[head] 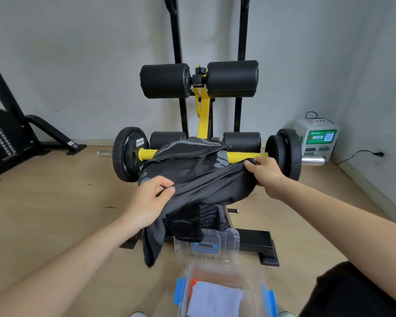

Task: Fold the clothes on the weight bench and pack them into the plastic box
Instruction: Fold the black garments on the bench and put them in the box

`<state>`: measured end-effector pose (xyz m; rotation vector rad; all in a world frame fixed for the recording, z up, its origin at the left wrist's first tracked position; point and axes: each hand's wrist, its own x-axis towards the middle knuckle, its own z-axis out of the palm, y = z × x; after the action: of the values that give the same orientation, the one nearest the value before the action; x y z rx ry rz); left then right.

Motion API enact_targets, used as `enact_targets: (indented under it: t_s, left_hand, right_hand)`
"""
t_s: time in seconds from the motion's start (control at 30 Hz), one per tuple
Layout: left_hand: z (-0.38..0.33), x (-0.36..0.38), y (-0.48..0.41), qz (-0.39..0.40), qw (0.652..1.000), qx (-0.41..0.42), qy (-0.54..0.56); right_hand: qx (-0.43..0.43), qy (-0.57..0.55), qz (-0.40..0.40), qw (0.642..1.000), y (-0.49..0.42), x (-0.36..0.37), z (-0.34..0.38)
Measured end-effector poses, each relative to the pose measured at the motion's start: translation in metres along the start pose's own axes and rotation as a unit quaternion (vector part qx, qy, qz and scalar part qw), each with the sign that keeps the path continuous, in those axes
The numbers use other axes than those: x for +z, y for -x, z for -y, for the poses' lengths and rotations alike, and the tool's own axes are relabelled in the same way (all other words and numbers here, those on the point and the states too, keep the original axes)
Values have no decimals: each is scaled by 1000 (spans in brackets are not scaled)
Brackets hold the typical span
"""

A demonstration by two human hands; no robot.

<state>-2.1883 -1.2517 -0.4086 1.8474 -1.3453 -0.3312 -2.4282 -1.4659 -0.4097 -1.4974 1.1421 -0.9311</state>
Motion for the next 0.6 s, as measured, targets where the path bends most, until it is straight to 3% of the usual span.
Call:
enact_targets:
  t_s: [0.2,0.37,0.6]
  left_hand:
    - [-3,-37,-26,25,997,74,27]
    - [8,-49,-70,-52,993,71,-77]
    - [18,-25,-133,-168,960,83,-208]
  right_hand:
    - [-14,22,-8,1000,-15,9,0]
    - [-18,14,-19,1000,-34,18,16]
    - [-26,-15,-33,999,-77,27,31]
